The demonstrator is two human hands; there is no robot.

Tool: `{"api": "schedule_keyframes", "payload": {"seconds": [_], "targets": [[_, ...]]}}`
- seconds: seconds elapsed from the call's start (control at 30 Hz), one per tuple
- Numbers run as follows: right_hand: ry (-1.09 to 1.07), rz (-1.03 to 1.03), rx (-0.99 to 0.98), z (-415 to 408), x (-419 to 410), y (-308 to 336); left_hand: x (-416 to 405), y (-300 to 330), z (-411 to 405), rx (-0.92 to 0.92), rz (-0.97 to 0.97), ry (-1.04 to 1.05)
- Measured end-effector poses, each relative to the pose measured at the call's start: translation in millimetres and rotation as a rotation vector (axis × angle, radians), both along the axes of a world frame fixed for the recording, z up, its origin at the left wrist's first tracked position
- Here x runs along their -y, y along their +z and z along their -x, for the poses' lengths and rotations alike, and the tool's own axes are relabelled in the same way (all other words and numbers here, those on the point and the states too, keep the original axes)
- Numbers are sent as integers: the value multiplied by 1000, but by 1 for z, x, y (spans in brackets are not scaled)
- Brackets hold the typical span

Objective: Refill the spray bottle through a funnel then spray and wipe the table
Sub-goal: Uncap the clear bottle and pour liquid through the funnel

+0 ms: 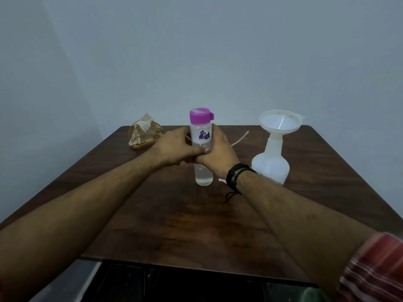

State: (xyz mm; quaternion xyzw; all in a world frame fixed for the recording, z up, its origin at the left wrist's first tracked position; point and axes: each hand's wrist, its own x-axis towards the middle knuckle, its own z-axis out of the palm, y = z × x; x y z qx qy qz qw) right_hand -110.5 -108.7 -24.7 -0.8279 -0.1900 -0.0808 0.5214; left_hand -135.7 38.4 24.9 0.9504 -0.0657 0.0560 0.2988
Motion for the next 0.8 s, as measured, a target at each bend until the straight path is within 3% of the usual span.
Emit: {"api": "schedule_keyframes", "payload": {"seconds": [0.1, 0.17, 0.23, 0.3, 0.43, 0.6, 0.8], "targets": [[39, -25, -73, 0, -2, -6, -1, 12, 5, -43, -60, -36], [28, -60, -76, 2, -3, -14, -6, 27, 6, 30, -66, -9], [21, -67, -57, 4, -5, -18, -8, 47, 9, 111, -35, -101], [22, -68, -57, 4, -7, -18, -6, 66, 10, 121, -146, -230], [33, -71, -69, 3, -7, -18, 5, 91, 3, -27, -394, -304], [40, -76, -79, 2, -10, -19, 11, 104, -6, -155, -484, -340], [37, -69, -66, 1, -11, -22, 18, 108, -6, -181, -559, -332]]}}
